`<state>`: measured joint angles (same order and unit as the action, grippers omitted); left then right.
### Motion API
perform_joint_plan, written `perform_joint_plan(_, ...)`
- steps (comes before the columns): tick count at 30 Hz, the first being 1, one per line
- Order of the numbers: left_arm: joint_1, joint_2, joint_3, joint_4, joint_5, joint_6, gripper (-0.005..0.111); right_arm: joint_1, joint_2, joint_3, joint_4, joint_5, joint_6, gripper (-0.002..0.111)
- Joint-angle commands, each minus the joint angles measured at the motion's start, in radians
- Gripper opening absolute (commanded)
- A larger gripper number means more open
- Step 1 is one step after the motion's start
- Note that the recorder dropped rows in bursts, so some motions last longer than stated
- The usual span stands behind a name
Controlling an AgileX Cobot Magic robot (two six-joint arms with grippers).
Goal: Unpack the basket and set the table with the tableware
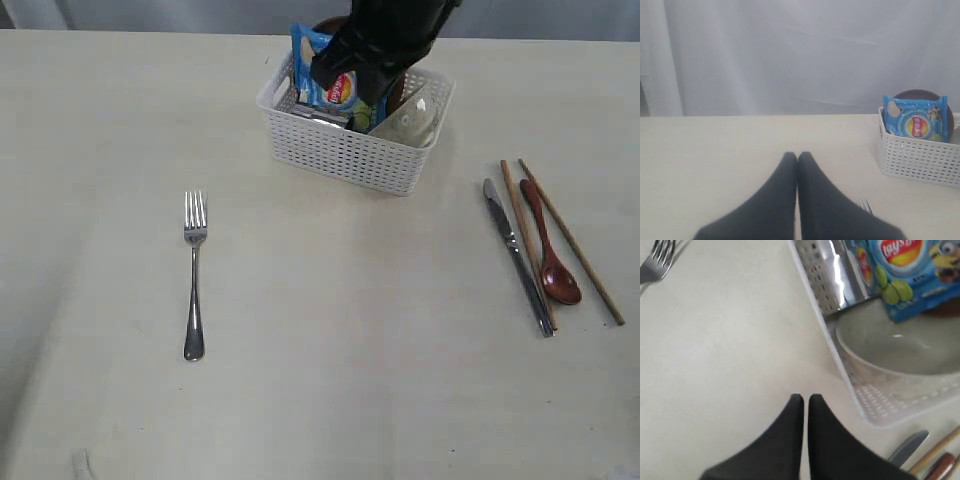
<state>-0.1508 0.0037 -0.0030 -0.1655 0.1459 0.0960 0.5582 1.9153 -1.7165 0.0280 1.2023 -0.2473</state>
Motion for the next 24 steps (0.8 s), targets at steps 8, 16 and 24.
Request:
perform_joint_plan(8, -0.002, -0.004, 0.003, -0.001, -0.008, 0.001, 0.0, -0.057, -0.151, 0.323, -0.204, -0.031, 0.376, 0.0)
perform_joint_plan(16, -0.002, -0.004, 0.003, -0.001, -0.008, 0.001, 0.0, -0.228, -0.166, 0.61, -0.137, -0.212, 0.403, 0.0)
perform_joint_plan(24, -0.002, -0.004, 0.003, -0.001, -0.008, 0.001, 0.0, -0.277, -0.164, 0.687, -0.13, -0.401, 0.381, 0.021)
